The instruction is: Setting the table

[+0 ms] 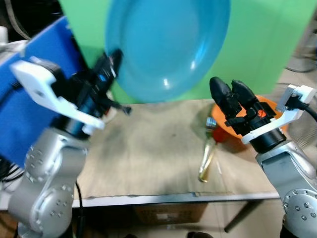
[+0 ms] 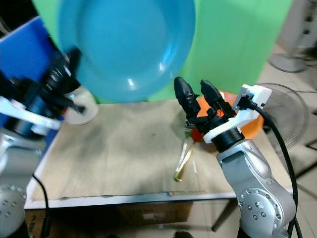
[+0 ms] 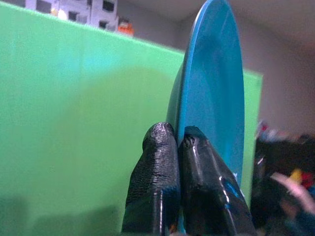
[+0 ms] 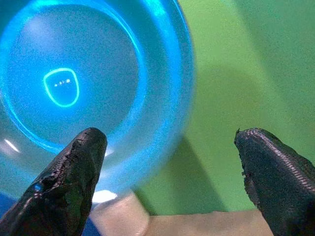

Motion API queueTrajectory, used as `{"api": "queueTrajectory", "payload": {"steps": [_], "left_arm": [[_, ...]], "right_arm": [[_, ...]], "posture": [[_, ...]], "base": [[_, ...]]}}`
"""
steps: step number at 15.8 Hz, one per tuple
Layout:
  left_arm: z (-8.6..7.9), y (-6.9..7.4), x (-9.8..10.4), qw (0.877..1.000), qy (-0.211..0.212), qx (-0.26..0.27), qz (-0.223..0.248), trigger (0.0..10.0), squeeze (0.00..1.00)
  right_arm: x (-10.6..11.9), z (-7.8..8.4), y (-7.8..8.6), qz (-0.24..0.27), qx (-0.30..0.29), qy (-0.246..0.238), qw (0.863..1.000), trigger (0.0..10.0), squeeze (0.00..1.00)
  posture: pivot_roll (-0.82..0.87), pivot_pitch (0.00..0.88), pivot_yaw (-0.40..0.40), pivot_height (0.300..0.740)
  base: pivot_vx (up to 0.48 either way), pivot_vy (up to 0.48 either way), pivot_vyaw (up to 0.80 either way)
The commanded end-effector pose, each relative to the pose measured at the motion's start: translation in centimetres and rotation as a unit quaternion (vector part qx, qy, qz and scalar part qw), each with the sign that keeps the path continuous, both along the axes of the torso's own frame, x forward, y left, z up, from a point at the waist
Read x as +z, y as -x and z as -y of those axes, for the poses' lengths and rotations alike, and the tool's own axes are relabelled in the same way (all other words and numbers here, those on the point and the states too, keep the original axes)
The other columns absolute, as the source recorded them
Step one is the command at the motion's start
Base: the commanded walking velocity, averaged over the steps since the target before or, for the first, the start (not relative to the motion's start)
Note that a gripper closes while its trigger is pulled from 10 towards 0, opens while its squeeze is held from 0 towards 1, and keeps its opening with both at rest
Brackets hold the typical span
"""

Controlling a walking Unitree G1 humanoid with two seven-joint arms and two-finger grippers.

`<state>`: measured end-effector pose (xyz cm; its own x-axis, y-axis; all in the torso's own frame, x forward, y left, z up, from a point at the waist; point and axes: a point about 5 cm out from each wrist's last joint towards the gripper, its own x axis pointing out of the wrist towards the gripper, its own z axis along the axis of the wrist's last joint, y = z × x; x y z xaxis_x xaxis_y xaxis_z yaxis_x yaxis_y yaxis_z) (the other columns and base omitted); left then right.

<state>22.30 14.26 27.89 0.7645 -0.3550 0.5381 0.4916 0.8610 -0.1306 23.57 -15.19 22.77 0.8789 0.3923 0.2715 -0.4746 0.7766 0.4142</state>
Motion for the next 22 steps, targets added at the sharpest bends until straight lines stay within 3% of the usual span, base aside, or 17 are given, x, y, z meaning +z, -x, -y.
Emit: {"api": "queueTrajectory", "payload": {"steps": [1,4,5,6,8,12,14,17,22], "left_arm": [[-0.3,0.1,-0.1,1.0,0.002,0.007,-0.004,10.0,0.0],[-1.0,-0.1,-1.8,0.997,-0.018,0.056,-0.045,10.0,0.0],[-1.3,-0.1,-2.4,0.993,-0.041,0.094,-0.056,10.0,0.0],[-1.4,0.0,-2.5,0.992,-0.04,0.108,-0.06,10.0,0.0],[-1.2,0.3,-2.6,0.984,-0.095,0.138,-0.055,10.0,0.0],[-1.1,0.3,-2.6,0.977,-0.129,0.159,-0.052,10.0,0.0],[-1.3,0.4,-3.2,0.971,-0.15,0.178,-0.055,10.0,0.0],[-1.0,0.7,-2.2,0.971,-0.146,0.189,-0.023,10.0,0.0],[-0.7,0.6,-2.5,0.974,-0.131,0.18,-0.037,10.0,0.0]], "right_arm": [[0.6,-0.1,0.0,0.013,-0.008,0.01,1.0,10.0,0.0],[0.7,0.0,-0.1,0.016,-0.024,0.046,0.999,10.0,0.0],[0.8,-0.1,0.0,0.023,-0.031,0.091,0.995,10.0,0.0],[0.8,-0.2,0.0,0.021,-0.035,0.092,0.995,10.0,0.0],[1.1,-0.7,-0.4,0.022,-0.038,0.084,0.996,10.0,0.0],[0.9,-1.0,-0.6,0.028,-0.058,0.105,0.992,10.0,0.0],[0.3,-0.5,-0.4,0.018,-0.096,0.117,0.988,10.0,0.0],[0.1,-0.3,-0.2,0.03,-0.11,0.14,0.984,10.0,0.0],[-0.2,-0.7,-0.1,0.025,-0.116,0.138,0.983,10.0,0.0]], "posture": [[-0.12,0.0,0.103,0.74],[-0.14,0.0,0.094,0.74],[-0.13,0.0,0.081,0.74],[-0.13,0.0,0.072,0.74],[-0.12,0.0,0.05,0.74],[-0.11,0.0,0.049,0.74],[-0.11,0.0,0.049,0.74],[-0.09,0.0,0.053,0.74],[-0.09,0.0,0.056,0.74]], "base": [[0.0,0.0,-0.8],[0.0,0.0,-0.79],[0.0,0.0,-0.79],[0.0,0.0,-0.79],[0.0,0.0,-0.8],[0.0,0.0,-0.79],[0.0,0.0,-0.79],[0.0,0.0,-0.79],[0.0,0.0,-0.79]]}}
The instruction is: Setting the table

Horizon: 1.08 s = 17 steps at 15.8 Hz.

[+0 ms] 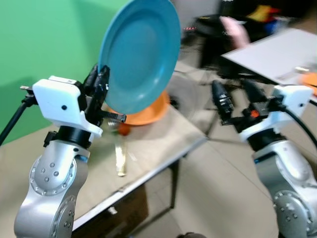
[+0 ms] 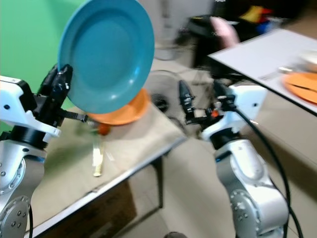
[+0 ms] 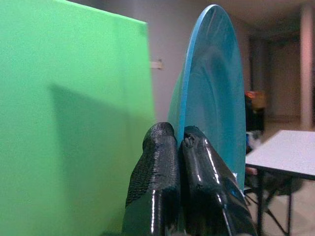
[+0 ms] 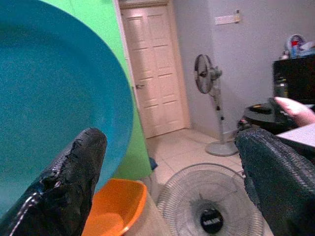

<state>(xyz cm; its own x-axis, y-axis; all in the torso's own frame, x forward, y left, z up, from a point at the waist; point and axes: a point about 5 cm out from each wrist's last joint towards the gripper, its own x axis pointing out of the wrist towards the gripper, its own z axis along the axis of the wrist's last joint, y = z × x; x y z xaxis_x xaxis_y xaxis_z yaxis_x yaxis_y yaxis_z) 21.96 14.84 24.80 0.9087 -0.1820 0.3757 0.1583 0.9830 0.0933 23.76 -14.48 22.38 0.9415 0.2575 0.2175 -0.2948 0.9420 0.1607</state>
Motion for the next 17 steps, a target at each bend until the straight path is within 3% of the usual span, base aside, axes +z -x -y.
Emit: {"api": "queueTrajectory", "payload": {"steps": [1,8,12,17], "left_arm": [[0.0,0.2,0.3,1.0,0.003,0.003,0.009,10.0,0.0],[0.2,0.0,-0.6,1.0,0.02,0.012,-0.008,10.0,0.0],[0.1,-0.7,-2.8,0.997,0.035,0.036,-0.052,10.0,0.0],[-0.1,-0.3,-5.5,0.994,0.006,0.049,-0.102,10.0,0.0]], "right_arm": [[0.1,0.0,0.1,0.006,-0.009,0.005,1.0,10.0,0.0],[-1.4,0.8,-0.2,-0.035,-0.041,0.027,0.998,10.0,0.0],[-3.3,0.8,-0.3,-0.085,-0.043,0.068,0.993,10.0,0.0],[-5.5,1.5,-0.2,-0.128,-0.064,0.096,0.985,10.0,0.0]], "posture": [[-0.09,0.0,0.057,0.74],[-0.1,0.0,0.054,0.74],[-0.11,0.0,0.053,0.74],[-0.11,0.0,0.059,0.74]], "base": [[0.0,0.0,-0.79],[0.0,0.0,-0.79],[0.0,-0.156,-0.74],[0.0,-0.439,0.0]]}}
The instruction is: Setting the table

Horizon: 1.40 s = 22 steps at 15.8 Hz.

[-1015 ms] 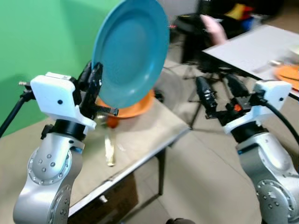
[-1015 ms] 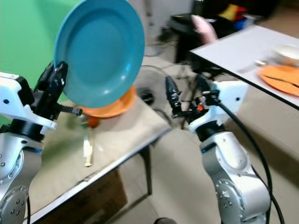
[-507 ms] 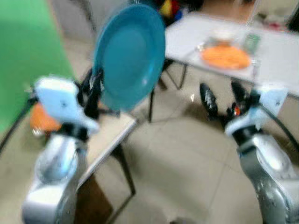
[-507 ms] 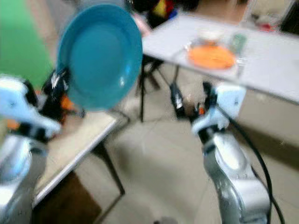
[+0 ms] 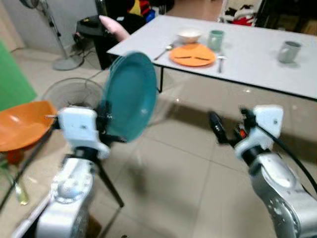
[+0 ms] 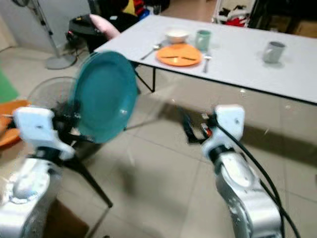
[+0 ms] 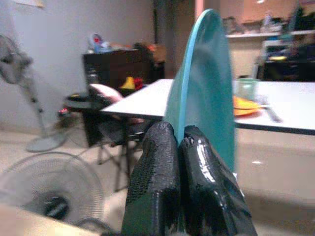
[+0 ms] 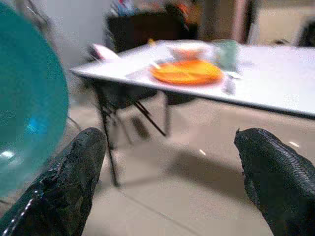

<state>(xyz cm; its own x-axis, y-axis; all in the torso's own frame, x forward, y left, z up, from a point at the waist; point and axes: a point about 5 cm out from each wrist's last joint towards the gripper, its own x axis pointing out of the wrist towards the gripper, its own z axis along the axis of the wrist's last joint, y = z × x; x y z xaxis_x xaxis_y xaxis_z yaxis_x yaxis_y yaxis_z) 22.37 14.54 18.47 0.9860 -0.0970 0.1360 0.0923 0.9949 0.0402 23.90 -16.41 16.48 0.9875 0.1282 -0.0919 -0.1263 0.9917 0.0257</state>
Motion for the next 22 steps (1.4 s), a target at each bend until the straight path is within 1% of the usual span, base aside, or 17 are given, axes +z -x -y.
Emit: {"api": "queueTrajectory", "payload": {"steps": [1,2,5,6,10,14,17,19,20,22], "left_arm": [[-0.5,0.3,0.5,1.0,-0.007,0.008,0.02,10.0,0.0],[-0.6,0.5,0.1,1.0,-0.004,0.012,0.012,10.0,0.0],[-0.7,1.2,-0.6,1.0,-0.017,0.001,0.006,10.0,0.0],[-0.6,1.4,-0.8,1.0,-0.016,-0.006,0.003,10.0,0.0],[-0.4,1.6,-1.2,1.0,-0.018,-0.022,-0.003,10.0,0.0],[-0.3,1.4,-1.3,0.999,-0.013,-0.029,-0.004,10.0,0.0],[-0.5,1.3,-1.4,1.0,-0.014,-0.023,-0.006,10.0,0.0],[-0.8,1.1,-1.3,1.0,-0.007,-0.013,-0.003,10.0,0.0],[-1.0,0.8,-1.2,1.0,0.005,-0.005,0.001,10.0,0.0],[-1.1,0.4,-1.0,1.0,0.007,-0.007,0.004,10.0,0.0]], "right_arm": [[0.1,-0.4,0.0,0.004,0.009,0.0,1.0,10.0,0.0],[-0.1,-0.2,0.1,-0.001,0.01,0.0,1.0,10.0,0.0],[-0.8,0.0,0.3,-0.021,-0.001,-0.015,1.0,10.0,0.0],[-0.9,0.2,0.2,-0.019,-0.005,-0.018,1.0,10.0,0.0],[-0.8,0.4,0.0,-0.015,-0.013,-0.024,1.0,10.0,0.0],[-0.7,0.5,-0.1,-0.013,-0.019,-0.029,0.999,10.0,0.0],[-0.5,0.4,-0.2,-0.005,-0.014,-0.029,0.999,10.0,0.0],[-0.1,0.1,-0.4,0.004,-0.002,-0.027,1.0,10.0,0.0],[0.3,-0.3,-0.7,0.012,0.014,-0.029,0.999,10.0,0.0],[0.6,-0.7,-1.1,0.017,0.023,-0.038,0.999,10.0,0.0]], "posture": [[-0.11,0.0,0.058,0.74],[-0.11,0.0,0.056,0.74],[-0.11,0.0,0.053,0.74],[-0.11,0.0,0.051,0.74],[-0.11,0.0,0.051,0.74],[-0.11,0.0,0.057,0.74],[-0.11,0.0,0.059,0.74],[-0.11,0.0,0.057,0.74],[-0.11,0.0,0.055,0.74],[-0.1,0.0,0.049,0.74]], "base": [[0.0,0.0,0.0],[0.0,0.0,0.0],[0.0,0.0,-0.14],[0.0,0.0,-0.8],[0.311,0.0,-0.79],[0.339,0.0,-0.79],[0.391,0.0,-0.7],[0.409,0.0,0.0],[0.405,0.0,0.0],[0.411,0.0,0.0]]}}
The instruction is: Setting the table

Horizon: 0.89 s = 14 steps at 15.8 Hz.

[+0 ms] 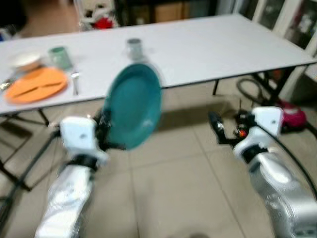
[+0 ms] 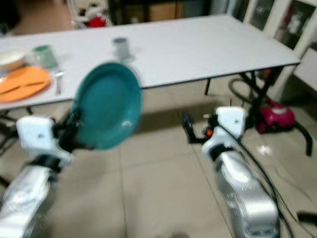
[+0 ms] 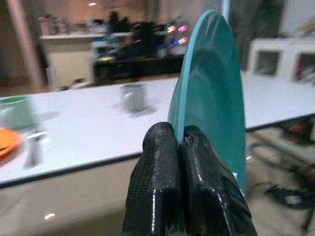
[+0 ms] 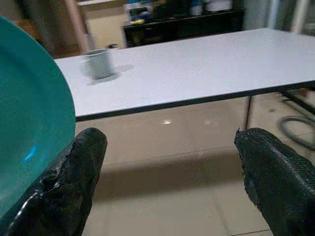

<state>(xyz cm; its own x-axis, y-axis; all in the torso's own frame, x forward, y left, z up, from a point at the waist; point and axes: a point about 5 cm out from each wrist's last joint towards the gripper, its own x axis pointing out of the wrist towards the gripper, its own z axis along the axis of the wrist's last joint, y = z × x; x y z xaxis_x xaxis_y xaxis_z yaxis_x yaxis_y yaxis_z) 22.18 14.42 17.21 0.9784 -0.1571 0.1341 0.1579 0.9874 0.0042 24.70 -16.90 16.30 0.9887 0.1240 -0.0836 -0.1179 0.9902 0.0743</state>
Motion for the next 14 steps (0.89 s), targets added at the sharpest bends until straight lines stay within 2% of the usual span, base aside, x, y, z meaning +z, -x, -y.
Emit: {"api": "queueTrajectory", "payload": {"steps": [1,8,14], "left_arm": [[-1.4,0.0,0.4,1.0,-0.005,0.028,0.011,10.0,0.0],[-1.9,-0.8,1.8,0.997,0.065,0.031,0.036,10.0,0.0],[-0.9,-1.1,1.6,0.997,0.067,-0.005,0.027,10.0,0.0]], "right_arm": [[0.9,-1.3,-0.4,0.02,0.032,-0.019,0.999,10.0,0.0],[1.6,-2.3,-0.4,0.034,0.078,-0.045,0.995,10.0,0.0],[1.6,-2.3,0.0,0.033,0.089,-0.054,0.994,10.0,0.0]], "posture": [[-0.1,0.0,0.049,0.74],[-0.11,0.0,0.064,0.74],[-0.12,0.0,0.08,0.74]], "base": [[0.409,0.0,0.0],[0.41,0.0,0.0],[0.408,0.0,0.0]]}}
